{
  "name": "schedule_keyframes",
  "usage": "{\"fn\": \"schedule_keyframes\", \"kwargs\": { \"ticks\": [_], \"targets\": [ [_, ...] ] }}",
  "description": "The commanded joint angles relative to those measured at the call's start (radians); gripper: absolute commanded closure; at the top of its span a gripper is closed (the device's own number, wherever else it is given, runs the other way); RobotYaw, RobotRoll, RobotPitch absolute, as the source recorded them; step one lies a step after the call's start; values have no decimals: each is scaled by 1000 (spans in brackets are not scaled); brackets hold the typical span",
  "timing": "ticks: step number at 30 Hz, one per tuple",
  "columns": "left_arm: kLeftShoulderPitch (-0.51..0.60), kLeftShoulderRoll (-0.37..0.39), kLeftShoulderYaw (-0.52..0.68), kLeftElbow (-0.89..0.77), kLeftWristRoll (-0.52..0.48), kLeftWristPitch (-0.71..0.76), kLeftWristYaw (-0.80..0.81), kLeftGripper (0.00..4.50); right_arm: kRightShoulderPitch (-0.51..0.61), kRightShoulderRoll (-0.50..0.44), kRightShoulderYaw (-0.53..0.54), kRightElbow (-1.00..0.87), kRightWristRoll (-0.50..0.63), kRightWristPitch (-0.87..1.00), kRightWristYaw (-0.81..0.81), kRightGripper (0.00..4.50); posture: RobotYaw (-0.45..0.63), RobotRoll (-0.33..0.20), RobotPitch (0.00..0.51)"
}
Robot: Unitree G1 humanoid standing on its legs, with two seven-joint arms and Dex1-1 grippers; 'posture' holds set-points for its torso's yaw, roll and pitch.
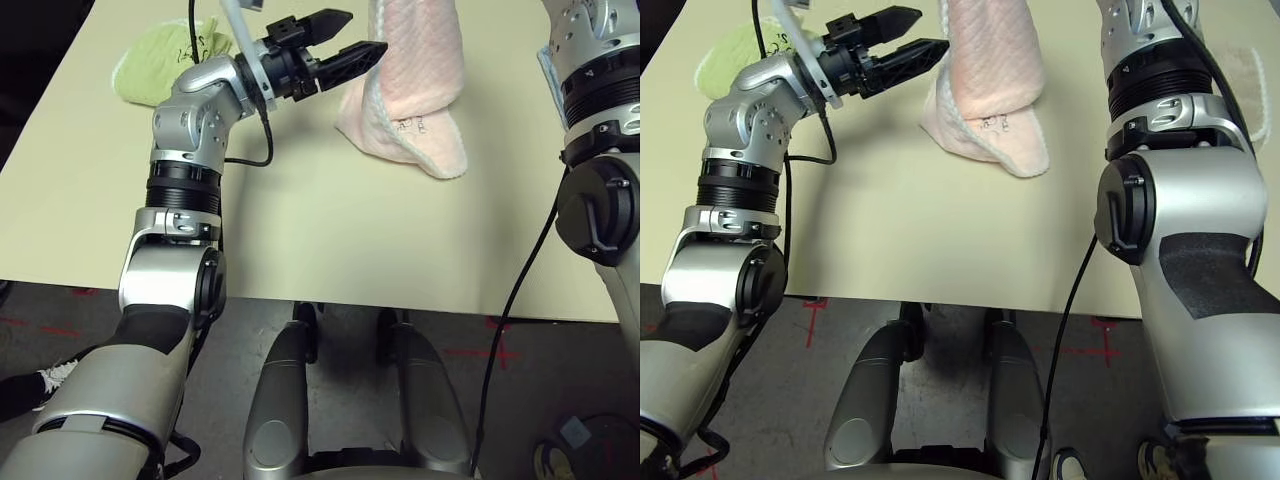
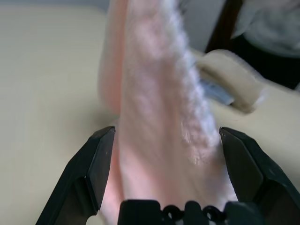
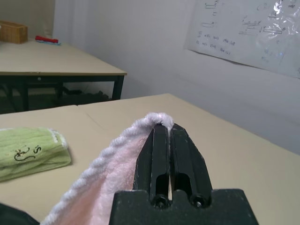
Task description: Fold the towel and set it aside.
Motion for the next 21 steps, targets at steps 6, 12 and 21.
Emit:
{"fn": "schedule_keyframes", "kwargs": {
  "ticks": [6,12,21],
  "targets": [
    [-51,-51,-59,100,115,-31,148,0,-30,-17,-7,12,-9,-16,-28,4481,8,0,412],
    [-72,-23,-45,136,132,-46,135,0,-33,-35,-1,16,-19,-21,-41,4481,11,0,411],
    [-102,-30,-31,134,135,-38,145,0,-126,-15,-68,63,22,-155,-112,4481,34,0,404]
  ]
}}
